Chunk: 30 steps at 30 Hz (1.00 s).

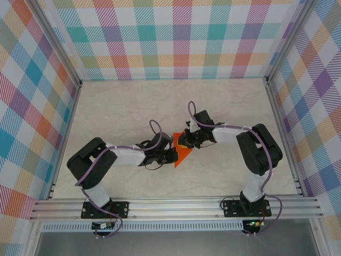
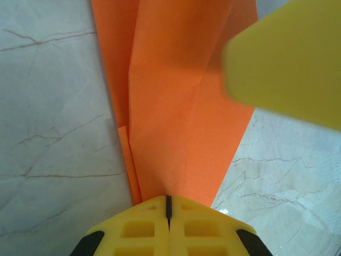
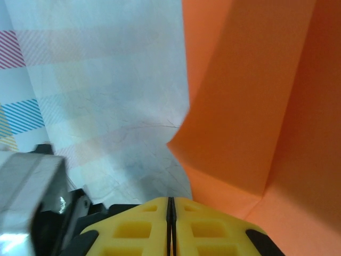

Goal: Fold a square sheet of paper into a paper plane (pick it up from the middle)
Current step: Fourth fold the wing at the center of the table.

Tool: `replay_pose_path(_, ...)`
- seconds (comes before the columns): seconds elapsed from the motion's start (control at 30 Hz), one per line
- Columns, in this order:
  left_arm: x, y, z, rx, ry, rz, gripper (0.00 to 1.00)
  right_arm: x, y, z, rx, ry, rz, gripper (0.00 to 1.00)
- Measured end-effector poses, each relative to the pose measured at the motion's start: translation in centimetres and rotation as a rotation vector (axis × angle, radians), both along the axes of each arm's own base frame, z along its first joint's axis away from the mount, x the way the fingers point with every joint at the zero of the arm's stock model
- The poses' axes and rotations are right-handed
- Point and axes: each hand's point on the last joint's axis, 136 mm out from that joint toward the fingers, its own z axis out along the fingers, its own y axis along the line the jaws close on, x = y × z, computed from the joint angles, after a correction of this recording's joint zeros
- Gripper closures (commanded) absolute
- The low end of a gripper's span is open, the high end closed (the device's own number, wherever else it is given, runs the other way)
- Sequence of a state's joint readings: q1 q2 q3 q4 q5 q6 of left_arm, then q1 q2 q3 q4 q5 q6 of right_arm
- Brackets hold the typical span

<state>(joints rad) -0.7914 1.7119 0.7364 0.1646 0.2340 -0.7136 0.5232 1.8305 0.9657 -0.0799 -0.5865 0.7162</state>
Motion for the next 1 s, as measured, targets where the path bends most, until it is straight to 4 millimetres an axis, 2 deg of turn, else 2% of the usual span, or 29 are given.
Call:
replay_pose_path(0.2, 0.0, 0.0, 0.0, 0.003, -0.002, -0.002, 1.00, 0.2, -0.1, -2.1, -0.039, 0.011, 0.007, 0.89)
replay_pose_path(0.4, 0.0, 0.0, -0.2, 0.002, -0.008, -0.007, 1.00, 3.0, 0.1, -2.1, -0.088, -0.084, 0.004, 0.89)
replay_pose_path(0.5, 0.0, 0.0, -0.3, -0.001, -0.013, -0.007, 1.00, 4.4, -0.2, -2.8, -0.095, -0.093, -0.013, 0.89)
replay_pose_path(1.0, 0.8, -0.3, -0.3, -0.016, -0.054, -0.002, 1.00, 6.0, -0.2, -2.5, -0.017, -0.034, -0.021, 0.86)
